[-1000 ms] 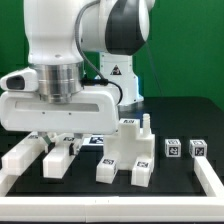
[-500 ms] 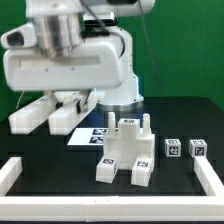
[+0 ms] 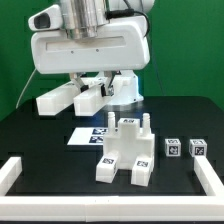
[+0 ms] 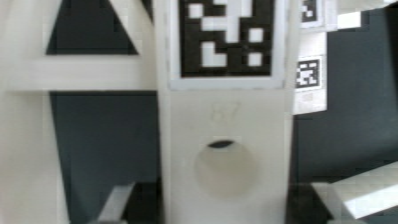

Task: Assemble chair

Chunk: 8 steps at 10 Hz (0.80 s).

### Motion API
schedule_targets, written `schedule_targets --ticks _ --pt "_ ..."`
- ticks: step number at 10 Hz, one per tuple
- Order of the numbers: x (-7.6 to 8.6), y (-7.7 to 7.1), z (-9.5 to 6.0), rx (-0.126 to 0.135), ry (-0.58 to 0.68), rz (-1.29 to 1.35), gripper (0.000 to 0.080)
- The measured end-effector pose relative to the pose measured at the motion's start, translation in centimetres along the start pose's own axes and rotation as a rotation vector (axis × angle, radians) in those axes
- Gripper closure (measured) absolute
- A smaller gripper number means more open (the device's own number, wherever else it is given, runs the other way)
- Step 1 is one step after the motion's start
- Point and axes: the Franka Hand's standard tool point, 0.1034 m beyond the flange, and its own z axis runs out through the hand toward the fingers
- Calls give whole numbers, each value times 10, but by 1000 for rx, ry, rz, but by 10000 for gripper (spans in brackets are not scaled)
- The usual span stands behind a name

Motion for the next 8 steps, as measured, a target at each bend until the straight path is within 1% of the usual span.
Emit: schedule_targets --ticks 1,2,3,4,5,6,8 --pt "-1 -2 0 0 -1 -3 515" --pt "-9 -20 -3 -52 4 -46 515" --pt "-17 -40 -7 -60 7 -91 515" --pt "-28 -58 -2 -85 12 -77 515" --pt "-42 -73 10 -93 20 -38 515" --pt "-46 -76 18 -88 46 -42 515" --pt "-46 -75 19 -90 39 -42 515"
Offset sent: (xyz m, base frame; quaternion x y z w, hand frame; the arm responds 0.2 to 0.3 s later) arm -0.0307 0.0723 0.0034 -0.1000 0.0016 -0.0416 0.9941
